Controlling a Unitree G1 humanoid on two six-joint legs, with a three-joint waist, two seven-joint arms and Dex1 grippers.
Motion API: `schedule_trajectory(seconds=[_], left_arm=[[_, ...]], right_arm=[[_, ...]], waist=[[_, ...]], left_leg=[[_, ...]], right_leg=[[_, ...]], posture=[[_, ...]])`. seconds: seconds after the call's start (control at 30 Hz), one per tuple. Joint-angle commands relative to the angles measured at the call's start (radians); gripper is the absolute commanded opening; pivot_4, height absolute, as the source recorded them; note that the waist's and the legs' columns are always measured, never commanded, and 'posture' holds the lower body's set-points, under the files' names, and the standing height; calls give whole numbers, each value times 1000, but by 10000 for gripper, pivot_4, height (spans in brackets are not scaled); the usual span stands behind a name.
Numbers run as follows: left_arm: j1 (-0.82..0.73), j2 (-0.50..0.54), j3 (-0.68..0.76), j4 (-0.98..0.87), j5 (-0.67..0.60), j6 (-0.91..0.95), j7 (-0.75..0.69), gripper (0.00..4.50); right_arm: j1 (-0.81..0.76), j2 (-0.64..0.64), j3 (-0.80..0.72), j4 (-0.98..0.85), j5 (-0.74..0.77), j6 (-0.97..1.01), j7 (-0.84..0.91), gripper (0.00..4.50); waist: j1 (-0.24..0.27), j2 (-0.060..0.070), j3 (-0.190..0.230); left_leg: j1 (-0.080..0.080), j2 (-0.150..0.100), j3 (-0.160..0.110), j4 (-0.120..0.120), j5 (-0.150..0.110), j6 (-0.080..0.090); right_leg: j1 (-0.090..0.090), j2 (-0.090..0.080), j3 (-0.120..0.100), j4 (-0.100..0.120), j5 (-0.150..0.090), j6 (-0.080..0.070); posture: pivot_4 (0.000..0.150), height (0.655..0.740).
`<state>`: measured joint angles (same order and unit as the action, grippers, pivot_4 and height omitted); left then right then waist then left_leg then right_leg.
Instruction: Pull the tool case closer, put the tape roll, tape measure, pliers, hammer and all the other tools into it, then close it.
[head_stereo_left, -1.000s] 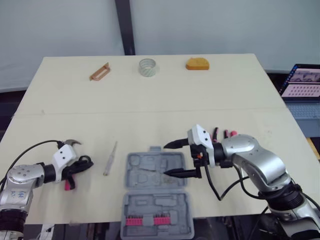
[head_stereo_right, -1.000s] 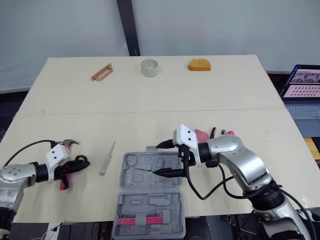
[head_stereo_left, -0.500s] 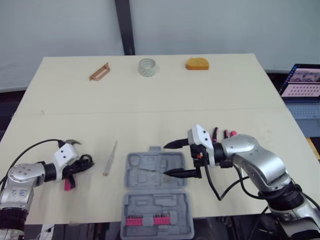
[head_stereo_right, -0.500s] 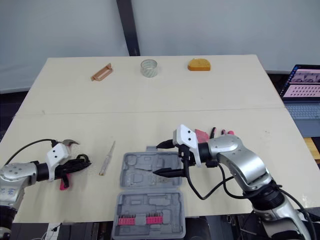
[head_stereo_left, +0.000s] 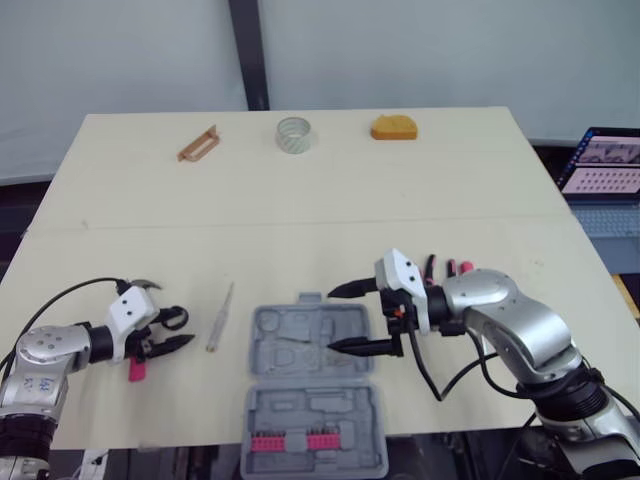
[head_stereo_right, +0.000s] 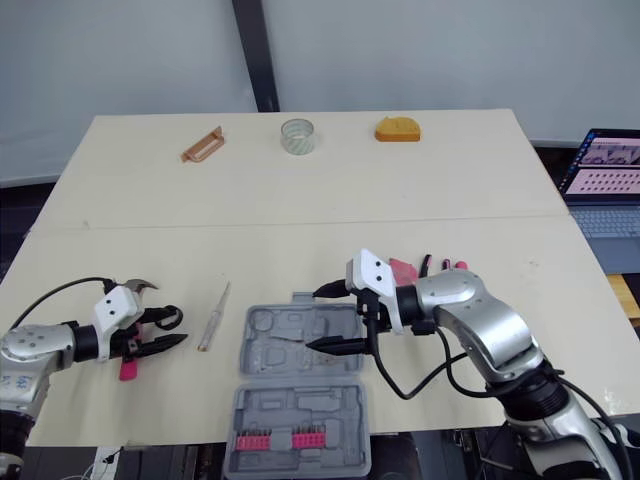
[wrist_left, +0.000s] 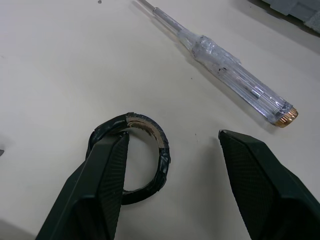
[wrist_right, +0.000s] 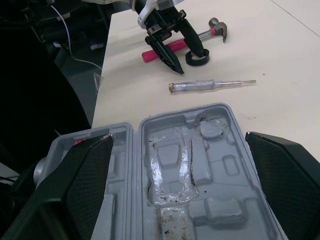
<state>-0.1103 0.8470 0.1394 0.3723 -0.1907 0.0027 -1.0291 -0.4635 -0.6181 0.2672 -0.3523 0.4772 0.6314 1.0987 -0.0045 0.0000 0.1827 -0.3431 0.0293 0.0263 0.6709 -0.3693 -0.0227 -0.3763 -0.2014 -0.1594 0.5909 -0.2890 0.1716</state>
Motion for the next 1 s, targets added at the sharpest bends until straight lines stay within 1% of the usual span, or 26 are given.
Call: schedule_trajectory(seconds=[0.03,0.1,0.13,0.6,0.73,0.77,0.8,1.0], left_arm=[[-1,2,14,-19,-13,2,-7,28223],[-1,2,14,-20,-13,2,-6,22480],[-2,2,14,-19,-13,3,-5,17755],[-5,-3,16,-22,-10,-2,10,17755],[-5,-3,16,-23,-10,-1,13,6441],[-5,-3,16,-24,-10,-1,13,1174],[-6,-4,16,-23,-10,-1,14,492],[-9,-2,12,-20,-8,2,12,492]], right_arm=[[0,2,-16,-39,22,-4,1,45000],[0,2,-16,-39,22,-4,1,45000],[0,2,-15,-39,22,-4,1,45000],[1,4,-11,-35,20,-7,4,45000],[4,4,-11,-36,21,-8,4,45000],[4,4,-10,-35,20,-8,4,45000],[4,4,-9,-34,19,-9,5,45000],[3,6,-11,-34,19,-15,7,45000]], waist=[[0,0,0],[0,0,0],[0,0,0],[0,0,0],[0,0,0],[0,0,0],[0,0,0],[0,0,0]], left_leg=[[0,0,0,0,0,0],[0,0,0,0,0,0],[0,0,0,0,0,0],[0,0,0,0,0,0],[0,0,0,0,0,0],[0,0,0,0,0,0],[0,0,0,0,0,0],[0,0,0,0,0,0]], right_leg=[[0,0,0,0,0,0],[0,0,0,0,0,0],[0,0,0,0,0,0],[0,0,0,0,0,0],[0,0,0,0,0,0],[0,0,0,0,0,0],[0,0,0,0,0,0],[0,0,0,0,0,0]], posture=[[1500,7400],[1500,7400],[1500,7400],[1500,7400],[1500,7400],[1500,7400],[1500,7400],[1500,7400]])
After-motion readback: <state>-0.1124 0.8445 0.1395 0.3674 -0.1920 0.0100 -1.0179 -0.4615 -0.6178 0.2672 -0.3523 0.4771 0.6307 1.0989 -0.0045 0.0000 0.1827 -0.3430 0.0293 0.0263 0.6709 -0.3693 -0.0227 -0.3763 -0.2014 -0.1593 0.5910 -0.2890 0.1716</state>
